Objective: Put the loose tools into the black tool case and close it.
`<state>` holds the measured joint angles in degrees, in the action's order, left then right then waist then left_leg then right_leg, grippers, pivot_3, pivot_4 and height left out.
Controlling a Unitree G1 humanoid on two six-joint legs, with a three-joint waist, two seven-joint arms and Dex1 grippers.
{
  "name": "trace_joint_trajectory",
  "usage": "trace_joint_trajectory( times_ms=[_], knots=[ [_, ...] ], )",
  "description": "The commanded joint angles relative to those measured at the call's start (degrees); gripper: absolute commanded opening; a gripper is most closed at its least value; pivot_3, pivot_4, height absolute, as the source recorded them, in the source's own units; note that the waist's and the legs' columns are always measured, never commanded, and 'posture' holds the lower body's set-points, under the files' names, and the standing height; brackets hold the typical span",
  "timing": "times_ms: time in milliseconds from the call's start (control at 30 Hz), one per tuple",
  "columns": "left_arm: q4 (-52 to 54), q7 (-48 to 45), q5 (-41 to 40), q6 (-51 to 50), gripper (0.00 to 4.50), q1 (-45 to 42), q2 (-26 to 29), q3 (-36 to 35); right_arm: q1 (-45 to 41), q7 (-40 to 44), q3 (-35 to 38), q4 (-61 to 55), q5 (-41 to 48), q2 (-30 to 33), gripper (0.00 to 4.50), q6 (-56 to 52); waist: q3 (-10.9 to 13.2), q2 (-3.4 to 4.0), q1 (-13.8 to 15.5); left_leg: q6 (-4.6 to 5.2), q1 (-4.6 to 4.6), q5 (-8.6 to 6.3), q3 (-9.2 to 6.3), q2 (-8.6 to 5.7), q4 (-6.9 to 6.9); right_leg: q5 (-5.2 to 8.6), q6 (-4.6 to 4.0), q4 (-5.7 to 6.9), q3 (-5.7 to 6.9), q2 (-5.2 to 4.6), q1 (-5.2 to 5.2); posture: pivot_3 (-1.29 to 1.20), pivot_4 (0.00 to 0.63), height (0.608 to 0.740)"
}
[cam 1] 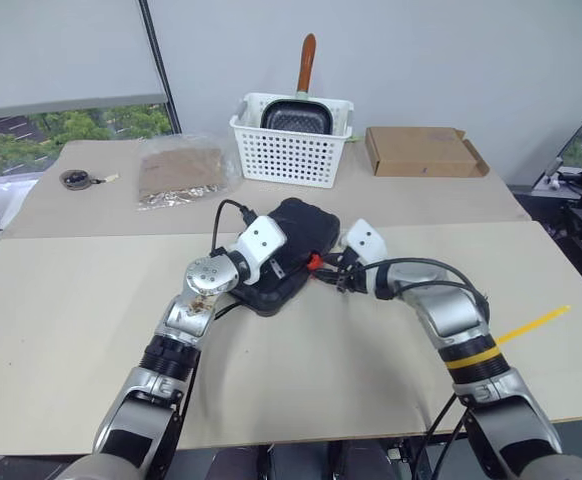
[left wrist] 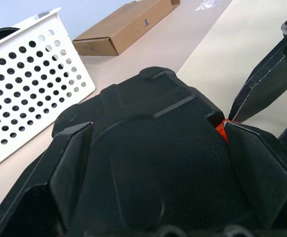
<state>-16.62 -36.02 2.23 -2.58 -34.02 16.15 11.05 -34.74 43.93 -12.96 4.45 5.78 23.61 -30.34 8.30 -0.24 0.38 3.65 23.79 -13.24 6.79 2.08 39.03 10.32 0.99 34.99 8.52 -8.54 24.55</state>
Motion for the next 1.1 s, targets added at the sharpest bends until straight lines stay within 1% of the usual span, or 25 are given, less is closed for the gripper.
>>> trace_joint_trajectory(
  times_ms=[33, 133, 200, 233, 400, 600, 633, 667, 733, 800, 833, 867, 900, 1100],
  knots=[
    [-5.96, -0.62, 0.84, -3.3, 4.5, 2.92, 0.47, 1.0, -0.34, 0.68, 2.73, -4.99, 2.39, 0.62, 1.25, -0.44, 0.0, 0.0, 0.13, 0.0, 0.01, 0.0, 0.0, 0.0, -0.01, 0.0, 0.0, -0.01, 0.0, 0.0, 0.01, 0.0, 0.15, 0.7],
    [-6.68, -0.2, -0.08, -3.46, 4.5, 2.46, 0.44, -0.05, -0.01, 1.16, 3.0, -5.46, 2.99, 0.66, 1.25, -0.99, 0.0, 0.0, 0.2, 0.01, 0.04, 0.0, 0.0, 0.0, -0.03, 0.02, -0.01, -0.02, 0.0, 0.0, 0.05, 0.0, 0.15, 0.7],
    [-7.09, -0.07, -0.29, -3.31, 4.5, 2.2, 0.6, -0.26, 0.21, 0.72, 3.08, -5.38, 2.75, 0.53, 2.26, -0.74, 0.01, 0.0, 0.22, 0.01, 0.04, 0.0, 0.0, 0.0, -0.05, 0.02, -0.02, -0.01, 0.01, 0.0, 0.06, 0.0, 0.15, 0.7],
    [-7.21, -0.05, -0.35, -3.25, 4.5, 2.12, 0.64, -0.26, 0.28, 0.26, 3.11, -5.26, 2.54, 0.41, 2.55, -0.57, 0.0, 0.0, 0.21, 0.01, 0.04, 0.0, 0.0, 0.0, -0.05, 0.03, -0.02, -0.01, 0.0, 0.0, 0.06, 0.0, 0.15, 0.7],
    [-7.44, 0.14, -0.56, -3.17, 4.5, 2.01, 0.58, -0.46, 0.41, -0.39, 3.1, -5.19, 2.75, 0.29, 2.55, -0.64, 0.0, 0.0, 0.03, -0.03, -0.06, -0.02, -0.01, 0.03, -0.04, 0.03, -0.02, 0.01, 0.02, -0.01, 0.0, 0.0, 0.15, 0.7],
    [-8.05, 0.34, -1.02, -3.19, 4.5, 2.16, 0.86, -1.4, 0.87, 0.58, 3.1, -5.94, 3.26, 1.54, 2.55, -1.69, 0.0, 0.01, 0.08, -0.08, -0.12, 0.0, -0.02, 0.18, -0.05, 0.02, -0.02, 0.04, 0.09, 0.03, 0.0, 0.0, 0.15, 0.7],
    [-8.41, 0.39, -1.02, -3.12, 4.5, 2.07, 0.91, -1.5, 0.92, 0.48, 3.01, -5.67, 3.04, 1.62, 2.31, -1.58, 0.0, 0.01, 0.06, -0.08, -0.12, 0.0, -0.01, 0.19, -0.05, 0.03, -0.02, 0.03, 0.09, 0.04, 0.0, 0.0, 0.15, 0.7],
    [-8.81, 0.47, -1.01, -3.06, 4.5, 1.98, 0.95, -1.6, 0.96, 0.38, 2.73, -5.25, 2.61, 1.69, 2.16, -1.31, 0.0, 0.01, 0.05, -0.08, -0.12, 0.0, -0.01, 0.19, -0.05, 0.02, -0.02, 0.03, 0.09, 0.04, 0.0, 0.0, 0.15, 0.7],
    [-9.35, 0.83, -0.91, -3.28, 4.5, 1.8, 0.98, -1.76, 0.86, 0.09, 2.12, -4.38, 2.04, 1.29, 1.62, -0.83, 0.0, 0.01, 0.04, -0.08, -0.13, 0.0, -0.01, 0.19, -0.04, 0.02, -0.01, 0.03, 0.08, 0.03, -0.01, 0.0, 0.15, 0.7],
    [-10.04, 1.2, -0.86, -3.47, 4.5, 1.47, 0.9, -1.95, 0.46, -0.13, 1.61, -3.43, 1.78, 0.61, 0.88, -0.55, 0.0, 0.01, 0.01, -0.09, -0.21, 0.0, -0.01, 0.22, -0.05, 0.02, -0.02, 0.02, 0.09, 0.03, 0.0, 0.0, 0.15, 0.7],
    [-10.33, 1.33, -0.81, -3.48, 4.5, 1.34, 0.87, -2.0, 0.12, -0.4, 1.39, -2.75, 1.56, 0.19, 0.42, -0.21, 0.0, 0.01, 0.0, -0.1, -0.28, -0.01, -0.01, 0.24, -0.05, 0.02, -0.01, 0.02, 0.1, 0.03, 0.0, 0.0, 0.15, 0.7],
    [-10.5, 1.38, -0.79, -3.5, 4.5, 1.26, 0.83, -2.03, -0.27, -0.6, 1.17, -2.0, 1.35, -0.19, 0.19, 0.11, 0.0, 0.01, 0.0, -0.1, -0.34, -0.01, -0.01, 0.3, -0.05, 0.03, -0.02, 0.02, 0.11, 0.03, 0.02, 0.0, 0.15, 0.7],
    [-10.56, 1.41, -0.79, -3.57, 4.5, 1.25, 0.81, -2.04, -0.73, -0.83, 0.96, -1.16, 1.08, -0.61, 0.04, 0.45, 0.0, 0.01, -0.03, -0.12, -0.38, -0.03, -0.01, 0.34, -0.05, 0.03, -0.02, 0.01, 0.13, 0.03, 0.02, 0.0, 0.15, 0.7],
    [-10.86, 1.49, -0.86, -3.64, 4.5, 1.31, 0.72, -2.09, -3.64, -1.71, 0.37, 3.51, 0.02, -3.23, 0.04, 2.95, 0.01, 0.06, -0.2, -0.17, -0.39, -0.03, 0.01, 0.49, -0.07, 0.03, -0.01, 0.02, 0.23, 0.06, 0.11, 0.0, 0.15, 0.7]
  ],
)
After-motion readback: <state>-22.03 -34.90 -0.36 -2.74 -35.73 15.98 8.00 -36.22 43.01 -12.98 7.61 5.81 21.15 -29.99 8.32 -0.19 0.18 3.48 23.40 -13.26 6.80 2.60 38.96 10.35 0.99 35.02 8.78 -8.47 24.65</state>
